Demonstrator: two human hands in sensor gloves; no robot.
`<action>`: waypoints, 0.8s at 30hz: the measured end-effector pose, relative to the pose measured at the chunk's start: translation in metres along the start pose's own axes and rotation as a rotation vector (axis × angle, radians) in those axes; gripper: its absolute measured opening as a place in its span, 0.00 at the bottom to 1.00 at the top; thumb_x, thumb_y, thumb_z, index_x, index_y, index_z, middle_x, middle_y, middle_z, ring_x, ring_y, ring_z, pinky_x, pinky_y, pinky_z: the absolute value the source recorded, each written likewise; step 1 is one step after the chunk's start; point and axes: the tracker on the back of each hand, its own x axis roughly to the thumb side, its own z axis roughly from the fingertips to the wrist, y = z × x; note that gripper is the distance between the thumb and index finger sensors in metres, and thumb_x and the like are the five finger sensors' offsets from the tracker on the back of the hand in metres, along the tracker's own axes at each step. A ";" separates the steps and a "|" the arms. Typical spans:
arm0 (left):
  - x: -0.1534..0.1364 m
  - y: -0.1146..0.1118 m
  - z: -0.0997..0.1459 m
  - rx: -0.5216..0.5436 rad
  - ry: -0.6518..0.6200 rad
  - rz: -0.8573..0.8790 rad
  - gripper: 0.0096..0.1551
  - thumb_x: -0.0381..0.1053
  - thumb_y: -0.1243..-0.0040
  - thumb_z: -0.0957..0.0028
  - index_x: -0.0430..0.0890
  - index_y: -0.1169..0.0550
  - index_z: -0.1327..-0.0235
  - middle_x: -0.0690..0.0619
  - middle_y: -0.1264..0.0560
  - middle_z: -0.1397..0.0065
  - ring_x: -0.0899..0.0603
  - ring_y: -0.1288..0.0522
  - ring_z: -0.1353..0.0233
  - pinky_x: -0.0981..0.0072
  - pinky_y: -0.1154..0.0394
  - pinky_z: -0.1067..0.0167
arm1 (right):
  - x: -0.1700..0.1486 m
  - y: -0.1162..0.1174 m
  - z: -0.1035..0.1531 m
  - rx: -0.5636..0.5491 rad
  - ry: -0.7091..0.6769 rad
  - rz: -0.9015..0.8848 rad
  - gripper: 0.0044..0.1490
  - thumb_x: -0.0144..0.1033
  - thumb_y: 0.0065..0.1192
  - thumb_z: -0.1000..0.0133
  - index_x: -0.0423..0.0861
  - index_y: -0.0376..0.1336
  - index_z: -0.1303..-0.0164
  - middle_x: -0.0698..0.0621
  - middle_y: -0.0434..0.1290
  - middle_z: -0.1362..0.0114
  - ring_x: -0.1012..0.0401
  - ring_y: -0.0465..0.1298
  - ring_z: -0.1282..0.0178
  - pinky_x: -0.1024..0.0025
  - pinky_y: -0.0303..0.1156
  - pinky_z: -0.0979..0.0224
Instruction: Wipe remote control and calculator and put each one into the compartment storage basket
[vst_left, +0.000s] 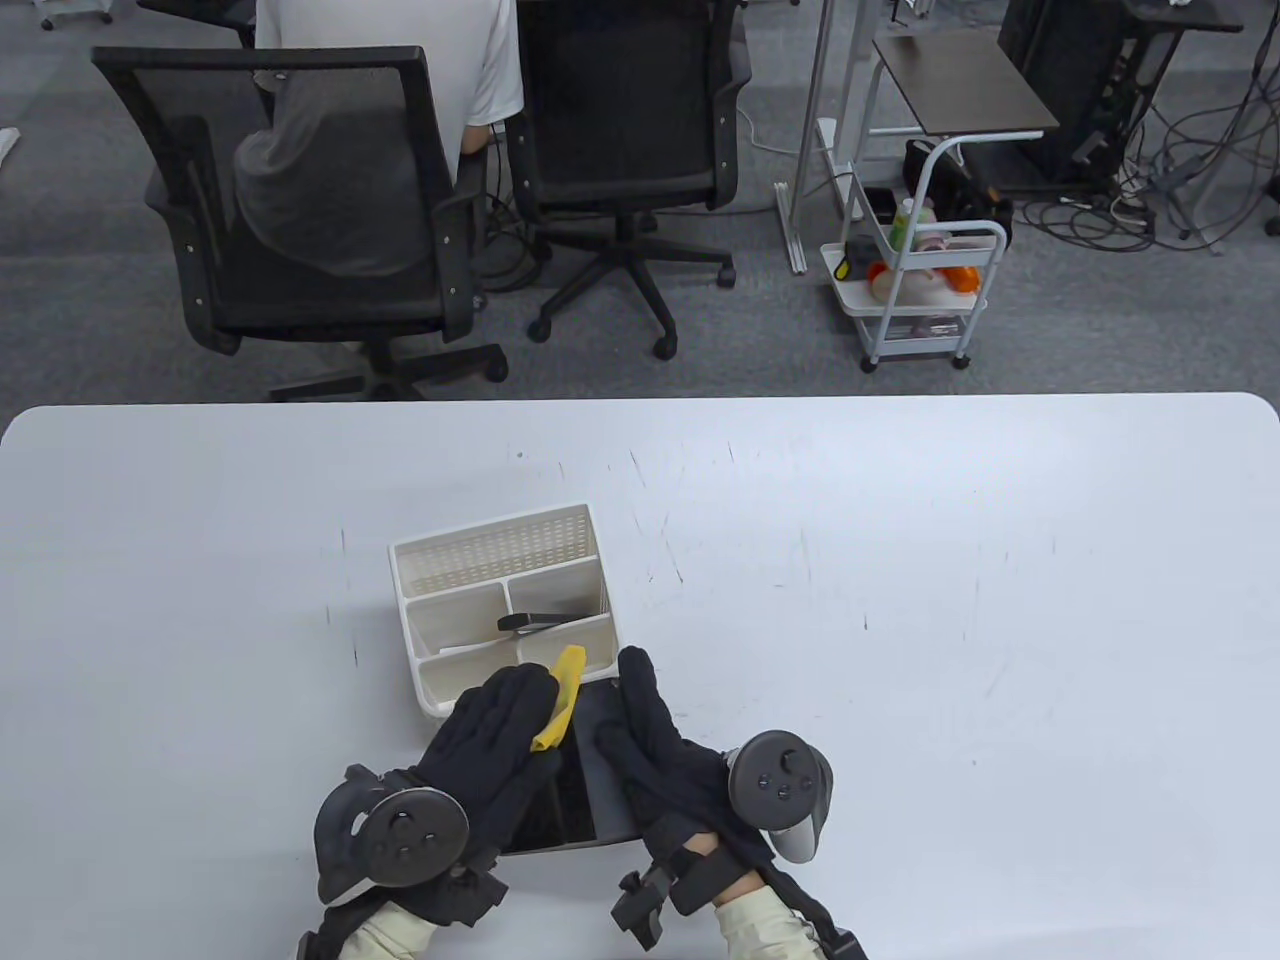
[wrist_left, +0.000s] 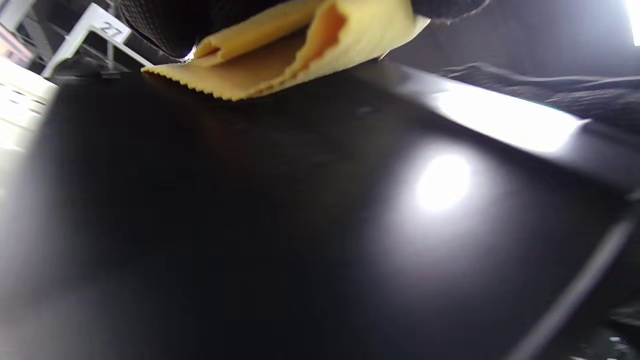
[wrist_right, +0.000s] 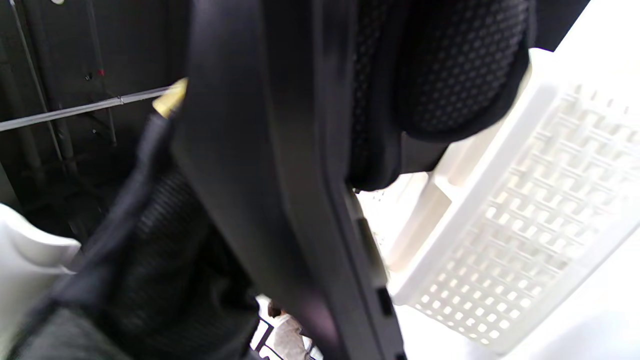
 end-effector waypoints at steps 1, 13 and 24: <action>0.004 0.000 0.000 0.001 -0.014 -0.007 0.33 0.60 0.54 0.41 0.48 0.33 0.24 0.44 0.31 0.19 0.34 0.31 0.21 0.41 0.34 0.27 | 0.000 0.001 0.000 0.005 0.000 0.001 0.45 0.31 0.49 0.36 0.26 0.36 0.19 0.32 0.74 0.37 0.50 0.85 0.55 0.53 0.80 0.48; -0.013 0.001 0.001 0.003 0.071 -0.067 0.33 0.60 0.54 0.41 0.50 0.34 0.23 0.46 0.36 0.18 0.35 0.38 0.18 0.41 0.37 0.26 | 0.000 -0.017 -0.001 -0.097 0.014 -0.133 0.45 0.31 0.48 0.36 0.26 0.36 0.19 0.33 0.74 0.37 0.50 0.85 0.54 0.53 0.80 0.48; 0.022 -0.014 0.001 -0.074 -0.125 -0.254 0.43 0.67 0.48 0.47 0.51 0.40 0.20 0.47 0.43 0.15 0.35 0.43 0.16 0.40 0.41 0.24 | -0.006 -0.038 0.005 -0.288 0.070 -0.255 0.45 0.31 0.46 0.35 0.26 0.34 0.19 0.33 0.73 0.36 0.50 0.84 0.53 0.54 0.80 0.47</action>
